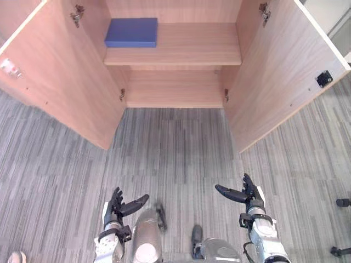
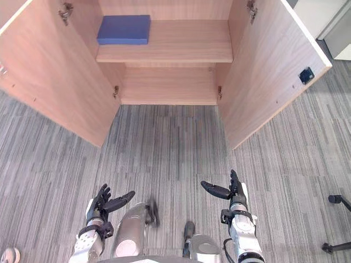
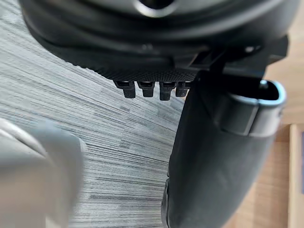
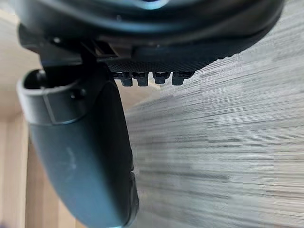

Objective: Walk over to the cabinet, pick up the folder, carry it to the office cabinet, place the folder inside the office cabinet, then close the office cabinet door

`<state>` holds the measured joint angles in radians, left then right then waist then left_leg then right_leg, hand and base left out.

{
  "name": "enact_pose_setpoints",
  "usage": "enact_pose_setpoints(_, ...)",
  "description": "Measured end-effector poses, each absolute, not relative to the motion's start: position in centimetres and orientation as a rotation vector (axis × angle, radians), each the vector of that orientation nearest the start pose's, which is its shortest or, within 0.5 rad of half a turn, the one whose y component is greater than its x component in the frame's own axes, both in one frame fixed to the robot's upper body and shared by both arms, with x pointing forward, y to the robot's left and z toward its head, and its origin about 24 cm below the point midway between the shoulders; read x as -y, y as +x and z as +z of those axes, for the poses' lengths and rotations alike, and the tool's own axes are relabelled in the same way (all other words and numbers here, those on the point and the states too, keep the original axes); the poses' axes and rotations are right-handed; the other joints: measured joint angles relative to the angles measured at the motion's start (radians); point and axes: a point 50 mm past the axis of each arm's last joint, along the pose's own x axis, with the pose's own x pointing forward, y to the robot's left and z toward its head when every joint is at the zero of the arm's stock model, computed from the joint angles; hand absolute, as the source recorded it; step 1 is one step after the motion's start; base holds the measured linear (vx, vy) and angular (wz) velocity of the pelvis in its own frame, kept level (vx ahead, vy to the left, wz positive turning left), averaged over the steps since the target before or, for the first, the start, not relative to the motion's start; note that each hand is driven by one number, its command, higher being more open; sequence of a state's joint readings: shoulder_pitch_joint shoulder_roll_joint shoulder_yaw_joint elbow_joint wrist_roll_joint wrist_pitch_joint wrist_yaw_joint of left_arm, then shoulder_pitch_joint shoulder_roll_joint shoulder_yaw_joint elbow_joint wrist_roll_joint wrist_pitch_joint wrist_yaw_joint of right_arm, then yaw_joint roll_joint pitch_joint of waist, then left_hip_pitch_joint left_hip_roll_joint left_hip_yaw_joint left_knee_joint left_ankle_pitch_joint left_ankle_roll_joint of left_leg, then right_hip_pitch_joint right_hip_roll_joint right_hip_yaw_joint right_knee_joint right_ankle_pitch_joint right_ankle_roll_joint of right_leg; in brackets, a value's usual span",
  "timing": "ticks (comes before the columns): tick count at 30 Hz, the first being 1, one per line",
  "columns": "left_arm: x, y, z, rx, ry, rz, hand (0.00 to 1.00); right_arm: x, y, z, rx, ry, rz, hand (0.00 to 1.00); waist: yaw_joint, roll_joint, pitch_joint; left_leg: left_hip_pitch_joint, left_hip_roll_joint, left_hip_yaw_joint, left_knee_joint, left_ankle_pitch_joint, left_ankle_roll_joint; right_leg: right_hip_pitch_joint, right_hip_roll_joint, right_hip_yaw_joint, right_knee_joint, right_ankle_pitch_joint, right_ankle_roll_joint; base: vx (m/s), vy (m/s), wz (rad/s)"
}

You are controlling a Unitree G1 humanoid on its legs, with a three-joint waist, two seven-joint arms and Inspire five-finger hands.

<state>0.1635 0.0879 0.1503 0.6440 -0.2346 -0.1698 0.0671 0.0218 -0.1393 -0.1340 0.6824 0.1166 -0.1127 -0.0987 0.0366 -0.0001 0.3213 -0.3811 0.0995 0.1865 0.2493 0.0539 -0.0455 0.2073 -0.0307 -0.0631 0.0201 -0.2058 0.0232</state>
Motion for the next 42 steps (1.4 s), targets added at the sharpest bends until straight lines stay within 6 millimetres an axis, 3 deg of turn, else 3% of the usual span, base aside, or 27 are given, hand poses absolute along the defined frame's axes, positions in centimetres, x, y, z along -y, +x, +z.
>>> enact_pose_setpoints(1,-22.4,15.0,-10.6,-0.604,-0.13,0.385,1.0,22.6,18.3,-9.7,-0.599,-0.01,-0.319,1.0,-0.011,-0.031,-0.024,0.0,-0.045,-0.005,0.016,0.012,0.072,0.004,-0.051,-0.006,0.019,-0.012,0.02,0.66,0.255,0.0)
enact_pose_setpoints(2,-22.3,15.4,-10.4,-0.592,-0.132,0.38,1.0,22.7,18.0,-9.8,-0.607,-0.01,-0.324,1.0,-0.021,-0.035,-0.028,-0.003,-0.059,-0.004,0.036,-0.01,0.09,-0.008,-0.068,-0.008,0.06,-0.013,0.021,0.68,0.251,0.31)
enact_pose_setpoints(3,-22.2,15.7,-10.2,-0.58,-0.135,0.374,1.0,22.9,17.4,-10.2,-0.632,-0.003,-0.334,1.0,-0.03,-0.037,-0.029,0.013,-0.074,-0.002,0.085,-0.074,0.098,-0.03,-0.086,0.003,0.179,-0.015,0.026,0.64,0.238,0.15)
enact_pose_setpoints(4,-22.3,15.6,-10.3,-0.583,-0.133,0.375,1.0,22.8,16.8,-10.7,-0.662,0.002,-0.339,1.0,-0.03,-0.045,-0.033,0.07,-0.092,0.006,0.109,-0.132,0.107,-0.077,-0.108,0.012,0.386,-0.004,0.054,0.63,0.231,0.03)
enact_pose_setpoints(5,-22.3,15.6,-10.3,-0.584,-0.132,0.375,1.0,22.7,16.6,-10.8,-0.671,0.003,-0.339,1.0,-0.032,-0.047,-0.034,0.107,-0.101,0.007,0.107,-0.156,0.111,-0.113,-0.124,0.013,0.512,0.025,0.102,0.73,0.237,-0.03)
enact_pose_setpoints(6,-22.5,15.7,-10.2,-0.581,-0.125,0.375,1.0,22.6,16.1,-11.1,-0.689,0.004,-0.334,1.0,-0.039,-0.045,-0.034,0.179,-0.112,0.003,0.095,-0.203,0.121,-0.211,-0.148,0.027,0.774,0.063,0.158,0.69,0.176,0.0)
enact_pose_setpoints(7,-22.8,15.7,-10.1,-0.581,-0.114,0.384,1.0,22.3,16.2,-11.2,-0.693,0.006,-0.319,1.0,-0.046,-0.044,-0.033,0.256,-0.119,0.002,0.075,-0.235,0.125,-0.306,-0.163,0.025,0.976,0.021,0.099,0.68,0.141,-0.02)
enact_pose_setpoints(8,-23.0,15.5,-10.1,-0.586,-0.106,0.395,1.0,21.8,16.4,-11.3,-0.697,0.005,-0.3,1.0,-0.054,-0.042,-0.033,0.32,-0.118,0.001,0.045,-0.248,0.122,-0.36,-0.166,0.006,1.039,-0.007,0.059,0.42,0.041,-0.04)
enact_pose_setpoints(9,-23.1,15.4,-10.2,-0.589,-0.102,0.399,1.0,21.5,16.5,-11.3,-0.697,0.003,-0.285,1.0,-0.058,-0.041,-0.034,0.36,-0.116,-0.001,0.02,-0.25,0.123,-0.391,-0.166,-0.011,1.046,-0.022,0.041,0.5,-0.013,0.04)
enact_pose_setpoints(10,-23.4,15.5,-10.1,-0.586,-0.094,0.4,1.0,21.0,16.6,-11.3,-0.695,-0.005,-0.258,1.0,-0.067,-0.03,-0.03,0.448,-0.099,-0.01,-0.04,-0.254,0.118,-0.454,-0.144,-0.063,0.969,-0.063,0.014,0.49,-0.04,0.15)
enact_pose_setpoints(13,-23.4,15.8,-10.2,-0.592,-0.093,0.398,1.0,20.7,16.8,-11.3,-0.694,-0.006,-0.242,1.0,-0.087,-0.021,-0.03,0.514,-0.057,-0.016,-0.058,-0.26,0.108,-0.535,-0.085,-0.099,0.66,-0.07,0.02,0.49,-0.117,0.39)
enact_pose_setpoints(14,-23.7,15.6,-10.3,-0.596,-0.085,0.399,1.0,20.7,16.5,-11.4,-0.7,-0.007,-0.245,1.0,-0.091,-0.03,-0.036,0.54,-0.048,-0.027,-0.059,-0.281,0.071,-0.536,-0.057,-0.101,0.425,0.028,0.021,0.54,-0.185,0.5)
enact_pose_setpoints(15,-23.7,15.4,-10.4,-0.605,-0.084,0.399,1.0,20.9,15.6,-11.8,-0.725,-0.009,-0.255,1.0,-0.092,-0.048,-0.047,0.56,-0.058,-0.046,-0.054,-0.312,0.022,-0.527,-0.053,-0.086,0.285,0.233,0.0,0.67,-0.227,0.44)
enact_pose_setpoints(16,-22.6,15.3,-11.1,-0.642,-0.116,0.394,1.0,21.9,15.4,-12.0,-0.747,-0.032,-0.271,1.0,-0.081,0.0,-0.052,0.569,-0.007,-0.056,-0.037,-0.332,-0.007,-0.522,-0.02,-0.101,0.322,0.236,-0.042,0.68,-0.222,0.3)
enact_pose_setpoints(18,-21.9,15.1,-11.5,-0.662,-0.138,0.385,1.0,22.1,15.3,-11.9,-0.748,-0.024,-0.288,1.0,-0.083,0.002,-0.064,0.52,0.013,-0.058,0.091,-0.305,-0.051,-0.509,-0.019,-0.111,0.342,0.162,-0.06,0.54,-0.204,0.2)
enact_pose_setpoints(19,-21.3,15.1,-11.7,-0.666,-0.156,0.382,1.0,22.1,14.9,-12.0,-0.754,-0.02,-0.295,1.0,-0.085,0.005,-0.06,0.459,0.038,-0.054,0.257,-0.268,-0.071,-0.46,-0.018,-0.127,0.329,0.134,-0.063,0.49,-0.202,0.42)
enact_pose_setpoints(20,-20.7,15.0,-11.7,-0.666,-0.176,0.377,1.0,22.0,14.0,-12.4,-0.777,-0.012,-0.301,1.0,-0.075,0.008,-0.059,0.375,0.101,-0.036,0.51,-0.247,-0.09,-0.36,-0.003,-0.147,0.279,0.112,-0.074,0.47,-0.183,0.41)
enact_pose_setpoints(22,-20.3,14.8,-11.4,-0.646,-0.188,0.375,1.0,21.6,13.0,-12.5,-0.782,0.006,-0.312,1.0,-0.053,0.002,-0.065,0.3,0.158,0.02,0.652,-0.277,-0.073,-0.258,0.013,-0.156,0.218,0.097,-0.083,0.33,-0.101,0.09)
enact_pose_setpoints(24,-20.4,15.1,-11.1,-0.622,-0.188,0.373,1.0,21.4,13.6,-12.0,-0.744,0.024,-0.321,1.0,-0.044,-0.003,-0.072,0.236,0.164,0.064,0.558,-0.293,-0.06,-0.214,0.01,-0.151,0.169,0.099,-0.078,0.31,-0.052,-0.15)
enact_pose_setpoints(26,-20.4,15.6,-10.7,-0.602,-0.189,0.371,1.0,21.9,14.2,-11.7,-0.723,0.034,-0.341,1.0,-0.04,0.011,-0.079,0.22,0.144,0.065,0.332,-0.287,-0.054,-0.19,0.009,-0.139,0.145,0.102,-0.071,0.31,0.029,-0.23)
enact_pose_setpoints(27,-20.4,15.8,-10.4,-0.585,-0.188,0.372,1.0,22.2,14.1,-11.8,-0.724,0.038,-0.361,1.0,-0.034,0.022,-0.085,0.233,0.115,0.048,0.148,-0.226,-0.047,-0.185,0.011,-0.128,0.139,0.099,-0.06,0.37,0.144,-0.22)
enact_pose_setpoints(28,-20.4,16.1,-10.1,-0.566,-0.187,0.372,1.0,22.7,13.8,-11.8,-0.731,0.042,-0.386,1.0,-0.035,0.041,-0.089,0.251,0.095,0.028,0.0,-0.09,-0.023,-0.171,0.019,-0.123,0.136,0.084,-0.034,0.35,0.158,-0.12)
enact_pose_setpoints(31,-21.2,17.1,-8.6,-0.488,-0.162,0.369,1.0,22.7,12.5,-12.6,-0.782,0.053,-0.413,1.0,-0.041,0.008,-0.103,0.315,0.025,0.028,-0.116,-0.062,-0.002,-0.153,-0.035,-0.127,0.129,0.065,-0.002,0.24,0.115,0.24)
enact_pose_setpoints(32,-21.5,17.5,-7.8,-0.445,-0.147,0.368,1.0,22.7,12.4,-12.6,-0.785,0.051,-0.415,1.0,-0.041,0.011,-0.103,0.328,0.007,0.027,-0.151,-0.052,0.005,-0.15,-0.049,-0.131,0.122,0.063,0.0,0.16,0.082,0.22)
enact_pose_setpoints(37,-22.8,18.0,-5.2,-0.323,-0.023,0.37,1.0,22.2,12.4,-12.7,-0.788,0.062,-0.404,1.0,-0.04,0.012,-0.104,0.377,-0.014,0.008,-0.204,-0.049,0.009,-0.103,-0.058,-0.138,0.1,0.064,0.001,0.12,0.028,0.16)
enact_pose_setpoints(42,-22.5,17.3,-2.5,-0.217,0.177,0.323,1.0,22.4,12.6,-12.5,-0.762,0.041,-0.409,1.0,-0.038,0.012,-0.112,0.402,-0.014,-0.008,-0.233,-0.048,0.007,-0.085,-0.052,-0.137,0.099,0.064,0.001,0.04,-0.02,0.1)
